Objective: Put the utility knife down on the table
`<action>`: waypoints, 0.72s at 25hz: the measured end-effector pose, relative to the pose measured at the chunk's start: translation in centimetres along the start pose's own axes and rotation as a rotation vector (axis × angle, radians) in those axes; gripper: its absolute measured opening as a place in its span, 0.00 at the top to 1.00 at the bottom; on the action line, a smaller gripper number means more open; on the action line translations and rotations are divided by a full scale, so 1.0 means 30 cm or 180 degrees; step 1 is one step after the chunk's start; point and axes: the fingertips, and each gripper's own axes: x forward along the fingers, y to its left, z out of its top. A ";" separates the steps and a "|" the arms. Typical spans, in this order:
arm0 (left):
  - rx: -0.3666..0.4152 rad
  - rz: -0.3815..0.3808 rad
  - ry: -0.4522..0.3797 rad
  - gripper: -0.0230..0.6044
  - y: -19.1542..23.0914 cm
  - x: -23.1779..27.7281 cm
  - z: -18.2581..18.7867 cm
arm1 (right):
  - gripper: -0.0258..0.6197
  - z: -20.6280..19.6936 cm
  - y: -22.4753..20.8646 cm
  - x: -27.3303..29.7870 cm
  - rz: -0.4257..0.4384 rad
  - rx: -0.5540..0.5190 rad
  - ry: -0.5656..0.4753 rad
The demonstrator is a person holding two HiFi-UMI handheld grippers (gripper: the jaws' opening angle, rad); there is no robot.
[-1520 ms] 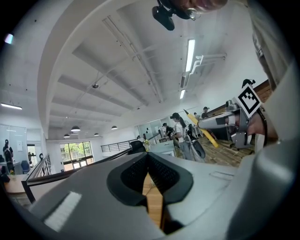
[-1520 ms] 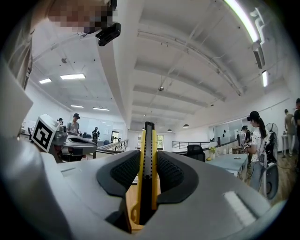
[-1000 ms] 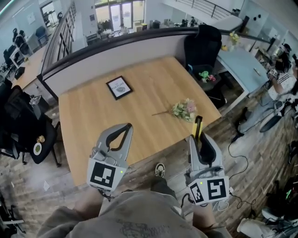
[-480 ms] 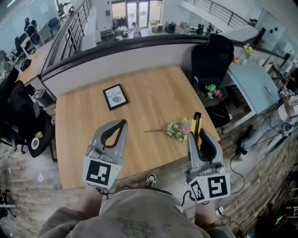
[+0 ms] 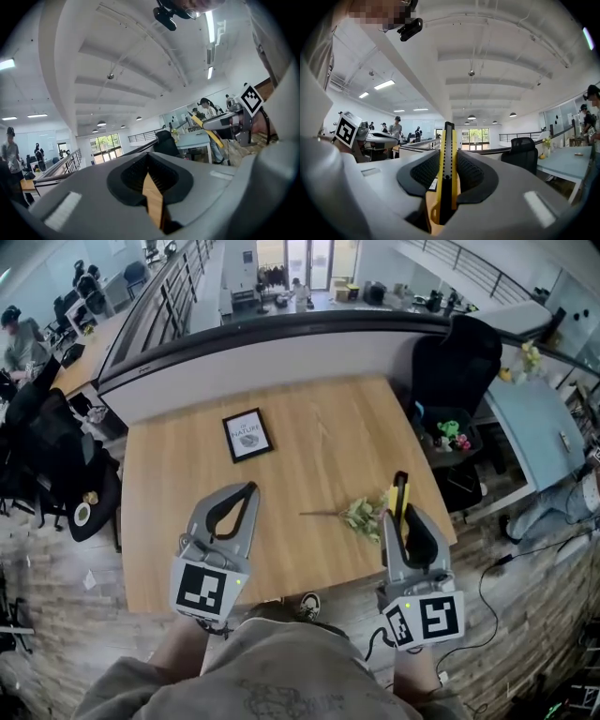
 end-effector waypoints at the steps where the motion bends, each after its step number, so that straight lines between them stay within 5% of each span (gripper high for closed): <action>1: -0.0017 -0.0004 0.0017 0.96 0.005 -0.002 -0.003 | 0.77 -0.001 0.002 0.008 0.0008 0.0018 0.0005; 18: -0.0154 0.0036 0.0121 0.96 0.149 0.050 -0.056 | 0.77 0.023 0.044 0.180 0.0034 0.0050 0.0033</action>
